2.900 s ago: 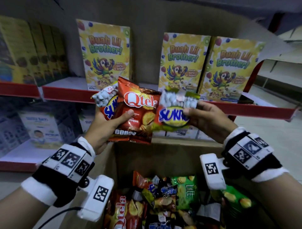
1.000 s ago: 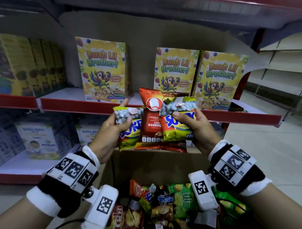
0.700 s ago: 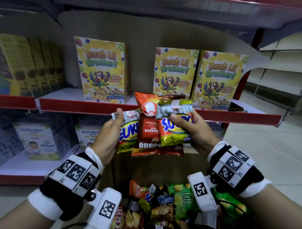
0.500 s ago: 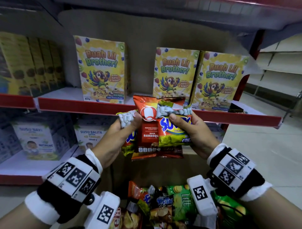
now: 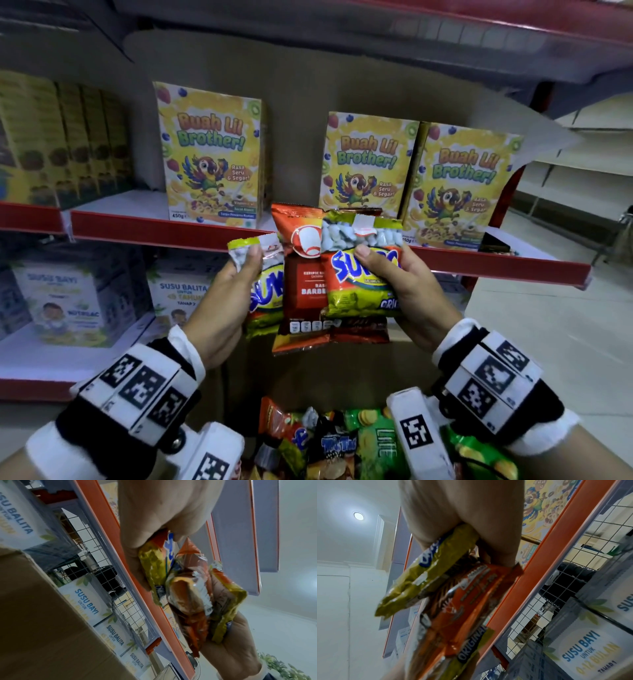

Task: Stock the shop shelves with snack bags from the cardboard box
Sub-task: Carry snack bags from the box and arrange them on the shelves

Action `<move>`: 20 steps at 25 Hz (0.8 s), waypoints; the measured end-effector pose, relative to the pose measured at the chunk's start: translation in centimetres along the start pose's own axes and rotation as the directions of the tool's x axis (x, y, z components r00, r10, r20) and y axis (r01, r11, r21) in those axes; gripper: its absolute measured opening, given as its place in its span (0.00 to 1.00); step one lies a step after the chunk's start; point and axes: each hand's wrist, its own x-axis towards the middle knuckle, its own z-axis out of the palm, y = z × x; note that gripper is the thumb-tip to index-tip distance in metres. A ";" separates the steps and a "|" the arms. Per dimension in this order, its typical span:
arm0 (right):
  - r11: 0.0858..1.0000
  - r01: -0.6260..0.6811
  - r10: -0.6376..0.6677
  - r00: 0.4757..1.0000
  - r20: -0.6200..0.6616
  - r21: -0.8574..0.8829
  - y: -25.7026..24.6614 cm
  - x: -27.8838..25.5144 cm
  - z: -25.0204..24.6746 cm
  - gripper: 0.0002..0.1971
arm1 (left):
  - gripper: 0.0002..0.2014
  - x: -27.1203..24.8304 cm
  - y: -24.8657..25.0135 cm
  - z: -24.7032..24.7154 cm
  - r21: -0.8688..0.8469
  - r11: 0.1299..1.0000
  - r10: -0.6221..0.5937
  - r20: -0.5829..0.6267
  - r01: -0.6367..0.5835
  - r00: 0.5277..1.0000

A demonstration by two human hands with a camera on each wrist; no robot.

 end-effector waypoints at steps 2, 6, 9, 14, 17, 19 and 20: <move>1.000 0.009 -0.009 1.000 0.009 0.014 -0.2 -0.1 0.0 0.24 | 0.13 0.1 0.0 -0.1 0.012 1.000 0.001 -0.047 0.000 0.999; 1.000 0.023 -0.023 1.000 -0.004 0.021 -0.2 -0.1 0.2 0.23 | 0.24 -0.3 0.2 -0.2 0.025 1.000 -0.016 0.052 0.015 0.999; 0.999 0.031 -0.030 0.999 -0.036 0.016 -0.2 -0.1 0.1 0.28 | 0.47 -0.7 -0.1 -0.1 0.011 0.999 -0.033 0.161 0.032 0.986; 1.000 0.002 -0.002 0.999 -0.036 -0.015 0.2 -0.2 0.6 0.35 | 0.50 -0.9 -1.5 -0.1 0.069 0.998 -0.028 0.214 0.013 0.976; 0.992 0.051 -0.036 0.991 -0.131 0.115 -0.6 0.3 -0.3 0.26 | 0.45 -0.5 -1.7 -0.5 0.088 0.996 -0.001 0.122 -0.010 0.992; 0.984 0.103 -0.063 0.965 -0.255 0.146 -1.4 0.4 -1.3 0.29 | 0.42 0.0 -1.5 -1.1 0.081 0.996 0.026 0.097 -0.034 0.995; 0.985 0.111 -0.067 0.952 -0.300 0.131 -1.6 0.4 -1.7 0.34 | 0.41 0.1 -1.3 -1.5 0.078 0.996 0.030 0.100 -0.038 0.995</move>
